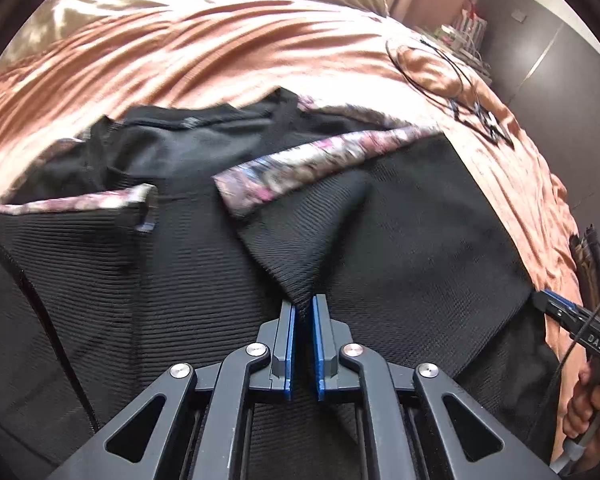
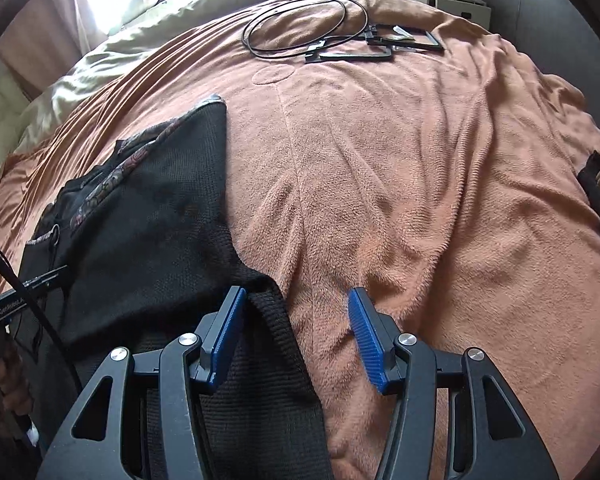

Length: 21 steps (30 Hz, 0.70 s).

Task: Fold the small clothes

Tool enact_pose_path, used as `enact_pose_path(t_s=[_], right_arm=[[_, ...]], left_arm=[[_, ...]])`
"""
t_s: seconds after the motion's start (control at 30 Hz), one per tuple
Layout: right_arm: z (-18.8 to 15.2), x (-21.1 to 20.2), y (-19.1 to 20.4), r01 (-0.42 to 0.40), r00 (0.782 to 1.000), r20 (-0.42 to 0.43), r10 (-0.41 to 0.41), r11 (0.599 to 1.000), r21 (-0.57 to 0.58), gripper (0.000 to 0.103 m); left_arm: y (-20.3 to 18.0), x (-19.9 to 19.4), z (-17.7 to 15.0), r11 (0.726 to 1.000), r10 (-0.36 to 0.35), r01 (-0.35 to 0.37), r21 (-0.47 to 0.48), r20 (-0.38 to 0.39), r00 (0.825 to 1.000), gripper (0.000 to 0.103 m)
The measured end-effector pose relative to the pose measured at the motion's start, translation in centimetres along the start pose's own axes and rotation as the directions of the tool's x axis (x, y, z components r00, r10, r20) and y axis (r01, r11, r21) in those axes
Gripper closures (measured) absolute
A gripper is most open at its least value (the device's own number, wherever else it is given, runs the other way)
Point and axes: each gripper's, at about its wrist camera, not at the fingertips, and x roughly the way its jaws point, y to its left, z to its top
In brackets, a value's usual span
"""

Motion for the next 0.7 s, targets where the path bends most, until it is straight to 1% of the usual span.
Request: enact_pose_path(t_s=[0.07, 0.27, 0.43, 0.57, 0.6, 0.7], right_arm=[[0.1, -0.9, 0.1, -0.033, 0.999, 0.021, 0.033, 0.999, 0.0, 0.052], [0.3, -1.9, 1.7, -0.078, 0.995, 0.053, 0.081, 0.995, -0.057, 0.052], [0.6, -1.2, 3.5, -0.1, 0.993, 0.053, 0.106, 0.99, -0.104, 0.052], [0.5, 0.6, 4.8, -0.123, 0.991, 0.026, 0.128, 0.982, -0.14, 0.063], [0.5, 1.1, 5.1, -0.124, 0.992, 0.016, 0.128, 0.982, -0.144, 0.064], [0.5, 3.1, 4.9, -0.047, 0.999, -0.009, 0.046, 0.986, -0.158, 0.065]], left_arm=[[1.3, -1.4, 0.2, 1.0, 0.017, -0.016, -0.019, 0.029, 0.999, 0.094], [5.1, -5.2, 0.8, 0.997, 0.058, -0.053, -0.056, 0.091, 0.994, 0.094], [8.0, -6.7, 1.1, 0.993, 0.094, -0.084, -0.088, 0.106, 0.99, 0.094], [10.1, -7.1, 0.5, 0.99, 0.099, -0.087, -0.11, 0.102, 0.99, 0.094], [10.5, -7.1, 0.3, 0.99, 0.098, -0.086, -0.114, 0.101, 0.99, 0.094], [11.7, -7.2, -0.6, 0.989, 0.089, -0.076, -0.125, 0.095, 0.992, 0.092]])
